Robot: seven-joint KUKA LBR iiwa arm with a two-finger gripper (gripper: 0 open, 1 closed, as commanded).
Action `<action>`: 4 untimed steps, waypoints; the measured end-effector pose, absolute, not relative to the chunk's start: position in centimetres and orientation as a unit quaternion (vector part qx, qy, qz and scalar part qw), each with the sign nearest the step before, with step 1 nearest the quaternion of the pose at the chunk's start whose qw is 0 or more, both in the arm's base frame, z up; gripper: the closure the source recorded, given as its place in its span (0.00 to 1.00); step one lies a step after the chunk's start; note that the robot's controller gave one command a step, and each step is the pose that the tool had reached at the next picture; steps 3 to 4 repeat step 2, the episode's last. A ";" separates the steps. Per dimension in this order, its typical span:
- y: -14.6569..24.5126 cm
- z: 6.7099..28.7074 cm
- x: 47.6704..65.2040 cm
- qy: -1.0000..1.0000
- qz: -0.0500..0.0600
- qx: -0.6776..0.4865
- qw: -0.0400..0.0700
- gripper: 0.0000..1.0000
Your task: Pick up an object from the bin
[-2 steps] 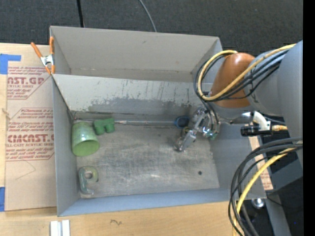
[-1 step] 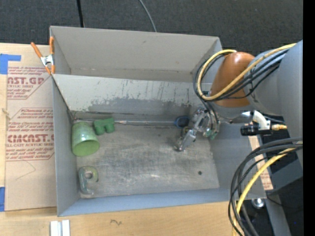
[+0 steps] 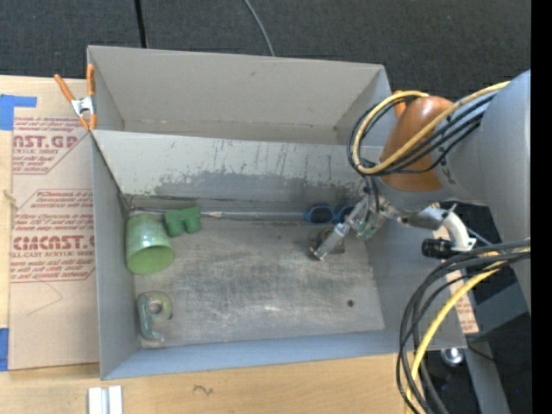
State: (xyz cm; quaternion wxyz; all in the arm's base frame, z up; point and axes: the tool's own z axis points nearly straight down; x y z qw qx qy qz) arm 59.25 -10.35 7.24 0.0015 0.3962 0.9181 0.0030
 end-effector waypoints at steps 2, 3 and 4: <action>-10.3 11.9 59.3 0.919 0.001 0.394 0.002 1.00; -10.3 11.9 59.3 0.919 0.001 0.394 0.002 1.00; -10.3 11.9 59.3 0.919 0.001 0.394 0.002 1.00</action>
Offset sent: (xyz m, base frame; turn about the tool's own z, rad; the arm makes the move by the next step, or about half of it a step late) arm 0.0000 0.0000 0.0000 0.0000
